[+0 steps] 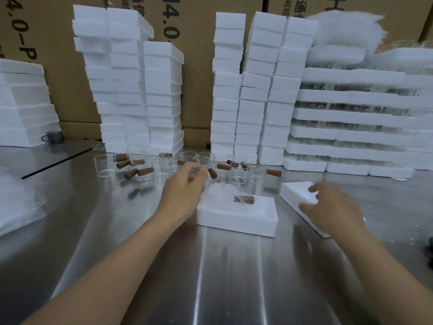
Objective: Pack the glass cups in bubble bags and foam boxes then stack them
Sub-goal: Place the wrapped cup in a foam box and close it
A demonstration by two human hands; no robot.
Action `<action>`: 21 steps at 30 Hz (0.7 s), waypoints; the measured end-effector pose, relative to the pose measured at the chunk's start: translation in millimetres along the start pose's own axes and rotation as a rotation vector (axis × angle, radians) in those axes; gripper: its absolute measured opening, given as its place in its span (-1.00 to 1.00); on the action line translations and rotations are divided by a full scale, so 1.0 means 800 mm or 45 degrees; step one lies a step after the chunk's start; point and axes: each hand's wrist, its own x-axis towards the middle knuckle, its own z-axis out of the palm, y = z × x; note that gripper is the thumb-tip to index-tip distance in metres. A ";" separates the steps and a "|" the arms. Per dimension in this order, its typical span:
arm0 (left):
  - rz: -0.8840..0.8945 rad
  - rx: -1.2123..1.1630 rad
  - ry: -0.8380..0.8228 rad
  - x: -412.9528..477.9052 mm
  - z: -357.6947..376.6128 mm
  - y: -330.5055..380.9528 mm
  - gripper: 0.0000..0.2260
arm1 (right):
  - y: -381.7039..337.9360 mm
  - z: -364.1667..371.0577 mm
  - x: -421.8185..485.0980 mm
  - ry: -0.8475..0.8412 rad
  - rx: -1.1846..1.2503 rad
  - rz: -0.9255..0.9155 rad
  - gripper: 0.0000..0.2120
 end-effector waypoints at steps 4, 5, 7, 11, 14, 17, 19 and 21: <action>0.008 0.036 -0.069 0.004 -0.012 -0.012 -0.81 | -0.017 0.002 -0.006 0.111 0.027 -0.189 -0.60; 0.013 0.068 -0.099 0.003 -0.011 -0.013 -0.81 | -0.027 0.003 -0.013 0.131 0.112 -0.279 -0.64; 0.029 0.117 -0.128 0.003 -0.010 -0.015 -0.83 | -0.046 0.007 -0.029 0.118 0.301 -0.455 -0.70; 0.126 0.157 -0.162 0.001 -0.014 -0.012 -0.81 | -0.072 0.015 -0.051 -0.009 0.339 -0.629 -0.74; 0.103 0.080 -0.183 0.001 -0.014 -0.004 -0.81 | -0.077 0.020 -0.053 -0.067 0.354 -0.628 -0.77; 0.085 -0.012 -0.180 0.001 -0.012 0.001 -0.86 | -0.077 0.023 -0.050 -0.104 0.354 -0.580 -0.78; 0.120 -0.029 -0.188 0.000 -0.013 0.006 -0.87 | -0.077 0.025 -0.048 -0.119 0.307 -0.566 -0.75; 0.141 0.014 -0.216 0.000 -0.013 0.008 -0.86 | -0.077 0.025 -0.047 -0.131 0.296 -0.559 -0.74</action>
